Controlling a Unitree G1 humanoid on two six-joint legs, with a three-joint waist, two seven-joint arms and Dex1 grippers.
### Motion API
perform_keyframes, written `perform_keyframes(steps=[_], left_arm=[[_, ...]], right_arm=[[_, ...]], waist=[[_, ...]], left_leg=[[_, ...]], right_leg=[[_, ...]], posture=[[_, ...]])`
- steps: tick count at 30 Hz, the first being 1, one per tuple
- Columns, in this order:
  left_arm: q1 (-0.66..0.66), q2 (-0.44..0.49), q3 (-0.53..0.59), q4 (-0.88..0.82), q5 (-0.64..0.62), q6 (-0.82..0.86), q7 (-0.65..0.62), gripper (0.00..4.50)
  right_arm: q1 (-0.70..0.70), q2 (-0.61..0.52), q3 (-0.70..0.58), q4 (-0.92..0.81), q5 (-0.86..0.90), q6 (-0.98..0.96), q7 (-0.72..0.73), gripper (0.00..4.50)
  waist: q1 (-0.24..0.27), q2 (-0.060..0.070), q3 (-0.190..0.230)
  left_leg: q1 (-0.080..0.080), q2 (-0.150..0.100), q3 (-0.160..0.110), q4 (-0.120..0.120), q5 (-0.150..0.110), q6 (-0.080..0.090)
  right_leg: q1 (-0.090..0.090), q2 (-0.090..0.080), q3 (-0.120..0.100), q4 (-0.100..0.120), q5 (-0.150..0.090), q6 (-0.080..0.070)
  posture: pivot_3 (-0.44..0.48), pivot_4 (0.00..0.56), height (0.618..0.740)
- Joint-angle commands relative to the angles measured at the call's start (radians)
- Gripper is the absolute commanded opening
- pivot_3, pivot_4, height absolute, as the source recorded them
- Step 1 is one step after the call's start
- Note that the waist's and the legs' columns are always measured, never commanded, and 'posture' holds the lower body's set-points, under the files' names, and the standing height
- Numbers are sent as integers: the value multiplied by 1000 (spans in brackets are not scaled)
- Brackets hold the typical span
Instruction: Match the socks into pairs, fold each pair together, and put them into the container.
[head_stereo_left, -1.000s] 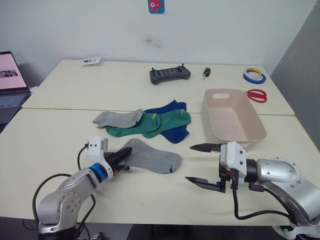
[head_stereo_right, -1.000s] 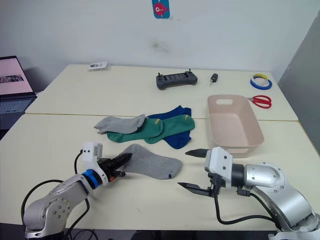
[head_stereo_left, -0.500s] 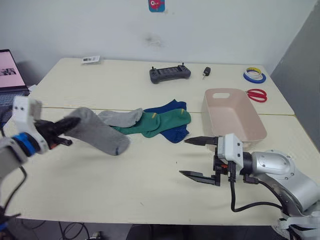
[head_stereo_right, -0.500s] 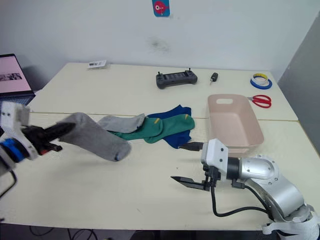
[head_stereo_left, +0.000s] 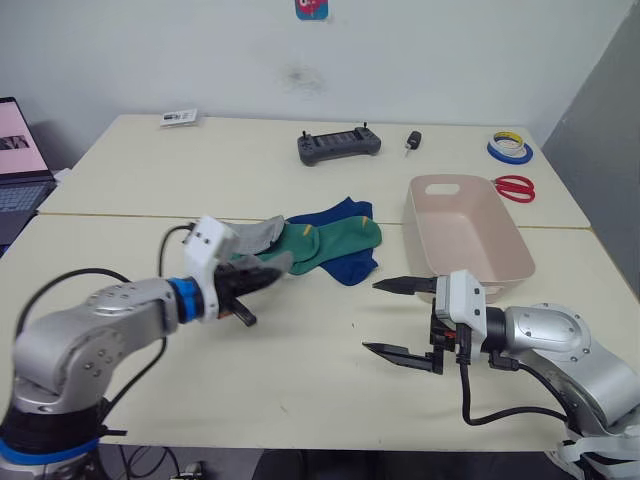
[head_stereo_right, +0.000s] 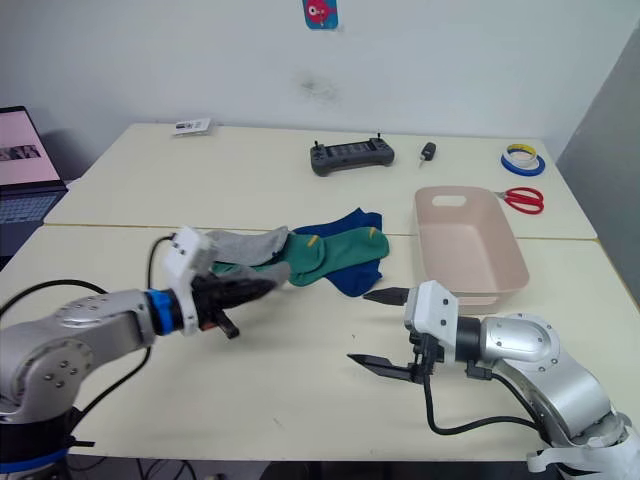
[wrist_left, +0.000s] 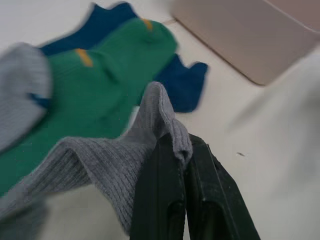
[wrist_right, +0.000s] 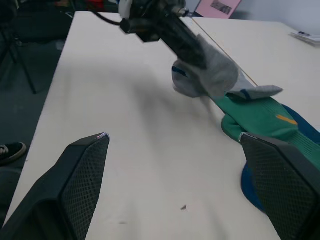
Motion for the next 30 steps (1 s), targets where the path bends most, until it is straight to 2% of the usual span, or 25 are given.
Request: perform_keyframes(steps=[1,8,13,16,21,25,28,30], left_arm=[[10,-54,-97,-47,-13,15,2,15],[-14,-155,-360,27,148,-70,-28,15],[-34,-233,-420,69,199,-126,-53,15],[-48,-252,-434,82,219,-143,-74,640],[-58,-250,-413,64,189,-149,-148,2232],[-58,-171,-354,50,162,-210,-289,3495],[-38,-99,-228,42,113,-272,-389,4486],[-23,-51,-148,69,152,-365,-431,4486]], right_arm=[[23,-29,-49,-57,7,8,-12,4500],[62,-67,-79,-76,8,15,-18,4500],[85,-76,-86,-94,9,22,-24,4500],[95,-80,-91,-102,8,24,-27,4500],[113,-93,-96,-101,-3,14,-17,4500],[114,-100,-95,-93,-11,2,-12,4500],[114,-100,-96,-92,-11,1,-12,4500],[116,-99,-98,-95,-10,1,-13,4500]], waist=[[0,0,0],[2,0,0],[1,0,0],[2,0,0],[2,0,0],[1,0,0],[0,0,0],[0,0,0]], left_leg=[[0,0,0,0,0,0],[1,-1,-1,0,0,0],[0,-1,0,1,0,0],[0,-1,0,1,0,0],[0,-1,0,1,0,0],[0,0,0,1,1,-2],[1,0,-1,1,1,-2],[1,0,-1,1,1,-2]], right_leg=[[0,0,0,0,0,0],[1,0,0,0,0,0],[1,1,0,0,0,0],[1,1,0,0,0,0],[1,1,0,0,0,0],[1,1,0,0,0,0],[1,2,0,0,0,0],[1,2,0,0,0,0]], posture=[[0,150,740],[0,150,740],[0,150,740],[0,150,740],[0,150,740],[0,150,740],[0,150,740],[0,150,740]])
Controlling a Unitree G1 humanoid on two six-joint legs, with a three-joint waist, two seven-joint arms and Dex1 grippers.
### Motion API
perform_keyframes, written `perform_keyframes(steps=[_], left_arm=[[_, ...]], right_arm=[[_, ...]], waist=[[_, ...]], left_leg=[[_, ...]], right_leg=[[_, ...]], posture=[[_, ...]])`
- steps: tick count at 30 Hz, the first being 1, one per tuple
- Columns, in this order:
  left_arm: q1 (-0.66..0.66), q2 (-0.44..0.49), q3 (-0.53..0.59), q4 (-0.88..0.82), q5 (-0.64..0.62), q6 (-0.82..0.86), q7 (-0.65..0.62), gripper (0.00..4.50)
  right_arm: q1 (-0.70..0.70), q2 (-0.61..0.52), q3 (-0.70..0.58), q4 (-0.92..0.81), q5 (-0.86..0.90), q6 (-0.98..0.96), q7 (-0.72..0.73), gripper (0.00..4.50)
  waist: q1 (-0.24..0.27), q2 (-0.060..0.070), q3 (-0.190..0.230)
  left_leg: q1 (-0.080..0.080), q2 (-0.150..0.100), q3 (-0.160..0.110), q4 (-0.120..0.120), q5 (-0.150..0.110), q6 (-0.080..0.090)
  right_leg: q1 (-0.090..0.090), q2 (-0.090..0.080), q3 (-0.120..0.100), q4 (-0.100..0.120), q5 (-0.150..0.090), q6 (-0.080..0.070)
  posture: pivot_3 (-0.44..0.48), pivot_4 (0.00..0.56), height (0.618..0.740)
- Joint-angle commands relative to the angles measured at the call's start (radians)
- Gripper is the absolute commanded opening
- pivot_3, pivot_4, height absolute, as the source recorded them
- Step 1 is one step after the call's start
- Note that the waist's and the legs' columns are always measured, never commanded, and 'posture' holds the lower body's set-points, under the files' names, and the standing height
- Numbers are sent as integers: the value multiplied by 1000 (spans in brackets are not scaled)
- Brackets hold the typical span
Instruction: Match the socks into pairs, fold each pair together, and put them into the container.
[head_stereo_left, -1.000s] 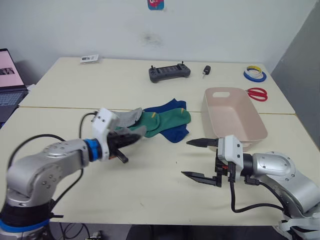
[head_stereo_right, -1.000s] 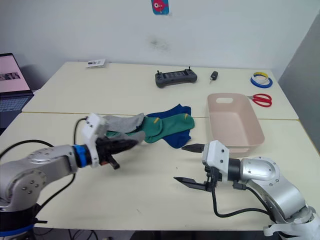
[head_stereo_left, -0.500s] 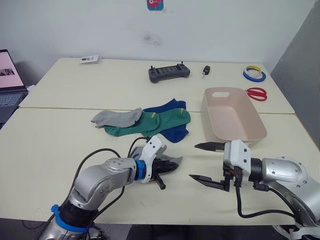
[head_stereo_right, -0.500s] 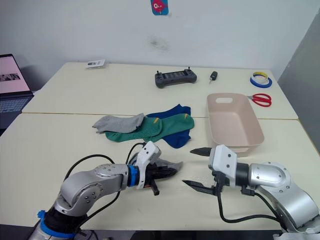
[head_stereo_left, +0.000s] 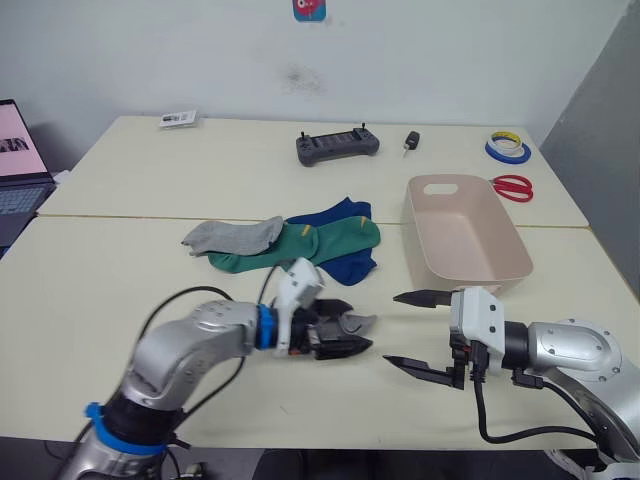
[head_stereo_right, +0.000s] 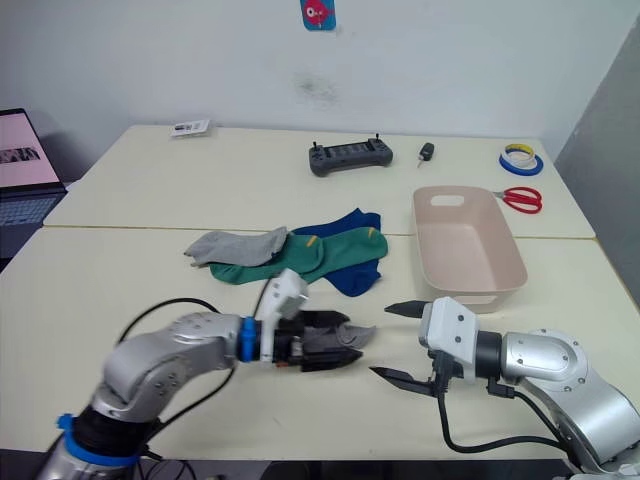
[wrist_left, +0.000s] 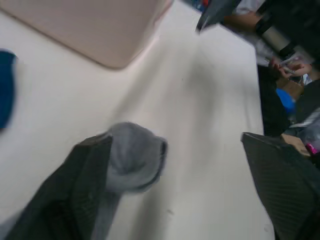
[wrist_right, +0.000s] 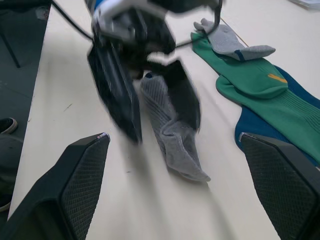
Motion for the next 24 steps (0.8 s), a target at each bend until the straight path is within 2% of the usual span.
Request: perform_keyframes(steps=[1,5,10,13,16,22,24], left_arm=[[18,69,137,-1,28,-148,-92,4486],[63,223,177,167,224,-440,-253,4486],[113,320,137,384,421,-906,-462,4486],[94,326,92,552,509,-1192,-564,4486],[16,292,47,704,568,-1375,-600,4486],[-138,197,-40,896,642,-1546,-592,4486],[-168,165,-65,916,649,-1572,-596,4072]], right_arm=[[3,-2,-27,-26,7,-19,2,4500],[4,7,-15,-27,4,-21,-2,4500],[-5,15,5,-19,-5,-24,2,4500],[-15,19,14,-17,-3,-22,8,4500],[-22,19,22,-21,3,-16,14,4500],[-20,17,18,-28,9,-8,11,4500],[-14,15,15,-35,12,-5,9,4500]], waist=[[1,0,0],[1,0,0],[1,1,0],[3,1,1],[6,1,1],[9,1,1],[8,1,1]], left_leg=[[0,0,0,0,0,0],[0,-1,1,0,0,0],[0,0,1,0,-1,2],[0,0,2,0,-1,2],[-1,0,1,0,-1,3],[-2,-1,1,0,-2,3],[-2,-1,2,0,-2,3]], right_leg=[[0,0,0,0,0,0],[0,0,0,-1,0,0],[-1,-1,0,-1,0,0],[-1,-1,0,-1,0,0],[-1,-1,-1,0,0,0],[-2,1,-1,0,1,0],[-2,1,-1,0,1,0]], posture=[[0,150,740],[0,150,740],[0,150,740],[0,150,740],[0,150,740],[0,150,740],[0,150,740]])
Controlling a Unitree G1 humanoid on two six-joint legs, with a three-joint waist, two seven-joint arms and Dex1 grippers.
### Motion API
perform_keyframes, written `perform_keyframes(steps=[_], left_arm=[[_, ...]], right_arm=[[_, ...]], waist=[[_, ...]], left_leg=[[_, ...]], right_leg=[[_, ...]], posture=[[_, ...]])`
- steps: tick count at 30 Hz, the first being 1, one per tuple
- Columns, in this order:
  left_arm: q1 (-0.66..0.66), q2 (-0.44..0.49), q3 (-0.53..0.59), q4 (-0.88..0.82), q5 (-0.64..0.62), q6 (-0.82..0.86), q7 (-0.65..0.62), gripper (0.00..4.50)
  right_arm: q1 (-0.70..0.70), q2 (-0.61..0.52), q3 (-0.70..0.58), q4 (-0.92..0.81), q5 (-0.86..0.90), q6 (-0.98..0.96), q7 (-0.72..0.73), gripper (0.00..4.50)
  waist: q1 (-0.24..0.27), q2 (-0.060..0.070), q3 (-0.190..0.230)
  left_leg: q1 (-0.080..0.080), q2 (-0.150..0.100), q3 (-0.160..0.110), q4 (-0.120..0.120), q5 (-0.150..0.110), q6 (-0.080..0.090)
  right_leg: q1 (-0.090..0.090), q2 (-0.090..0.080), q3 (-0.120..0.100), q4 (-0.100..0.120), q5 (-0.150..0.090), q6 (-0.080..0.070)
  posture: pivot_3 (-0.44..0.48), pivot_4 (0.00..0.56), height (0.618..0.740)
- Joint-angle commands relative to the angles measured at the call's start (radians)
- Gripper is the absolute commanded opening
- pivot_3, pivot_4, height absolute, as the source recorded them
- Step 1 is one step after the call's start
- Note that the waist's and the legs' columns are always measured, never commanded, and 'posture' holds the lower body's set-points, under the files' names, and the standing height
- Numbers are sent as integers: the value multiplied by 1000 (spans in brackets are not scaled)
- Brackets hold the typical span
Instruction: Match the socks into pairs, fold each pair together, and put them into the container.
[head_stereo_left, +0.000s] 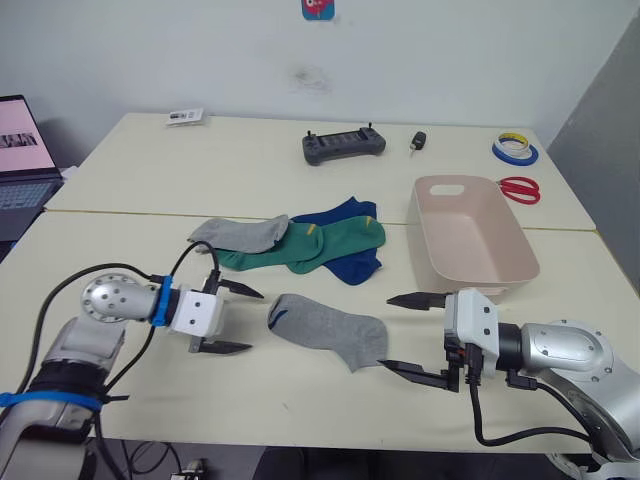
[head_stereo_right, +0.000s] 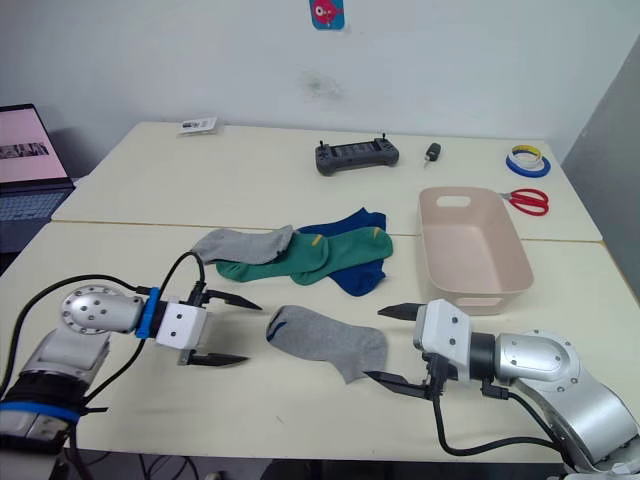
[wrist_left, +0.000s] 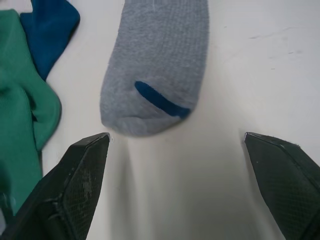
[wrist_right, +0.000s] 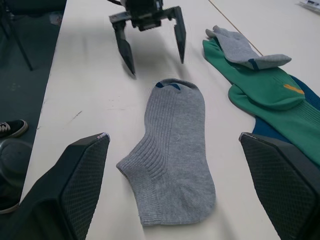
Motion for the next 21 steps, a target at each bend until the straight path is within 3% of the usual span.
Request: perform_keyframes(steps=[1,9,13,17,21], left_arm=[[-49,-35,-40,33,15,-68,-8,3863],[-154,-68,-132,179,117,-168,-9,1322],[-150,-64,-154,164,92,-158,-40,40],[-83,-5,-136,50,5,-57,-98,11],[20,66,-87,-96,-78,112,-95,11]], right_arm=[[-1,-5,-17,-36,15,-3,2,4500],[6,-8,-27,-42,21,2,-2,4500],[13,-12,-38,-48,29,4,-4,4500],[31,-11,-31,-55,13,-7,-9,4500],[52,-27,61,-53,-112,-70,-7,4500]], waist=[[-1,0,0],[-8,0,0],[-8,0,0],[-11,0,0],[-19,0,0]], left_leg=[[0,0,0,0,0,0],[2,0,-1,1,0,0],[2,-1,0,1,1,1],[2,0,0,1,1,1],[1,2,0,1,1,1]], right_leg=[[0,0,0,0,0,0],[0,0,0,6,0,0],[0,1,0,7,0,0],[0,1,1,7,0,0],[-3,1,2,8,0,0]], posture=[[0,150,740],[0,150,740],[0,150,740],[0,150,740],[0,150,740]])
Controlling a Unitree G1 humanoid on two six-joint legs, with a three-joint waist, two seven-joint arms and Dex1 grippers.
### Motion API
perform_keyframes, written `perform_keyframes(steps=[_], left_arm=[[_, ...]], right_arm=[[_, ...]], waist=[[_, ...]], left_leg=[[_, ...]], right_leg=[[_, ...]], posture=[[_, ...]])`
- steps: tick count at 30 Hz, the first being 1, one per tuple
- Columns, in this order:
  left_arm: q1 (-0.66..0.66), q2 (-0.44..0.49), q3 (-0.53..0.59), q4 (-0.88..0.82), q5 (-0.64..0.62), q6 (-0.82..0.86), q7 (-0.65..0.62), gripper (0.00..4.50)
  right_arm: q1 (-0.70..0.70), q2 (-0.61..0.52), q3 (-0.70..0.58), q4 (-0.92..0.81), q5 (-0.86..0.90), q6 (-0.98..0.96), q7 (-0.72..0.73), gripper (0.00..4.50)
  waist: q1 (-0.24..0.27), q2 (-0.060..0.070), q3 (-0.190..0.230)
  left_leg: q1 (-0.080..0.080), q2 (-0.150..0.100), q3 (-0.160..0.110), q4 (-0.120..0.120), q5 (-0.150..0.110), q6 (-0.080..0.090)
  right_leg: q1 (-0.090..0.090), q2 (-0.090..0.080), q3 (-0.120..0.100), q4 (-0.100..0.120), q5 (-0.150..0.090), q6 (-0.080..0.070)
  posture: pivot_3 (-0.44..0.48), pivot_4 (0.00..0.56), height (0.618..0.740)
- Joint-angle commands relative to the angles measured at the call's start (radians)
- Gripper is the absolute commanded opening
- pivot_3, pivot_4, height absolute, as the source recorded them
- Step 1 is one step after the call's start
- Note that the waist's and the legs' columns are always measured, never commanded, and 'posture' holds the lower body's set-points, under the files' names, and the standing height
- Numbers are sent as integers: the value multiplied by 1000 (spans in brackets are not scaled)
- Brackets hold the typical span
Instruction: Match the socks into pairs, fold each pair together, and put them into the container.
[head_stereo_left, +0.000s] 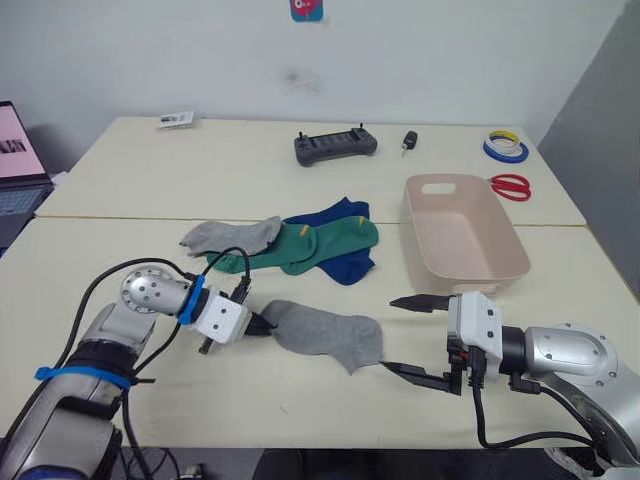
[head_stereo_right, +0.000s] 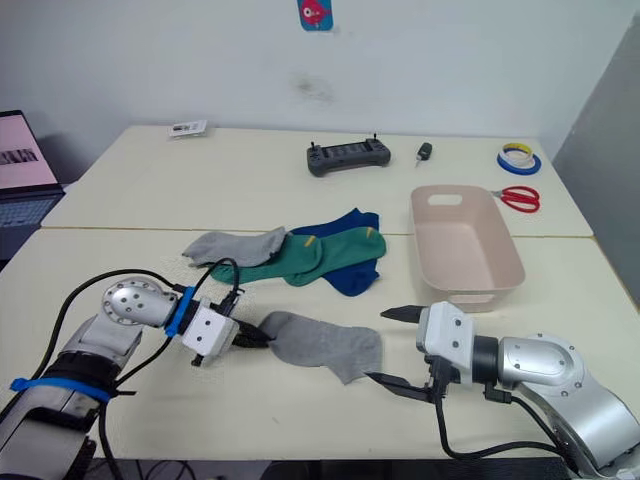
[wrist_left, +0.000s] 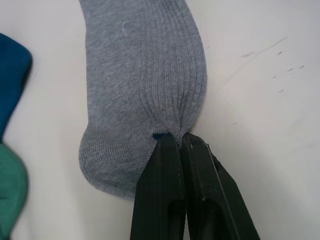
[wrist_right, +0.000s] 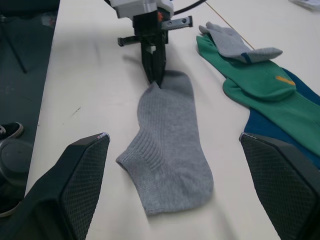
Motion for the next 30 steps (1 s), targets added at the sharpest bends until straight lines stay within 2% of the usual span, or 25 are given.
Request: perform_keyframes(steps=[1,5,9,13,16,26,27,30], left_arm=[[89,66,54,-138,-79,159,3,11],[186,101,114,-254,-115,299,66,11],[271,103,150,-368,-133,393,114,11],[301,94,161,-424,-130,440,143,11],[299,87,160,-437,-125,457,154,0],[275,67,159,-436,-138,488,144,0],[273,66,159,-437,-140,493,140,0],[287,93,168,-504,-222,614,94,0]], right_arm=[[13,-26,96,-29,-130,-85,8,4500],[15,-36,217,28,-287,-201,22,4500],[-23,6,299,108,-379,-275,24,4500],[-54,46,358,194,-462,-324,20,4500],[-67,101,374,247,-494,-333,-6,3834],[-52,150,324,264,-514,-366,-40,214],[-49,150,320,262,-507,-368,-38,50],[-33,145,294,218,-421,-334,4,50]], waist=[[-3,0,0],[1,0,0],[3,0,0],[4,0,0],[5,0,0],[5,0,0],[5,0,0],[5,0,0]], left_leg=[[0,0,0,0,0,0],[0,0,0,0,0,0],[0,0,1,1,0,0],[-1,0,0,0,0,0],[-1,0,0,0,0,0],[-1,0,1,0,0,0],[-1,0,1,0,0,0],[-1,0,1,0,0,0]], right_leg=[[-1,0,0,2,0,0],[-3,0,1,5,-1,-1],[-3,0,1,5,-1,-1],[-3,0,1,5,-1,-1],[-3,0,1,5,-1,-1],[-4,0,1,6,-1,-1],[-4,0,1,6,-1,-1],[-3,0,1,6,-1,-1]], posture=[[0,150,740],[0,150,740],[0,150,740],[0,150,740],[0,150,740],[0,150,740],[0,150,740],[0,150,740]])
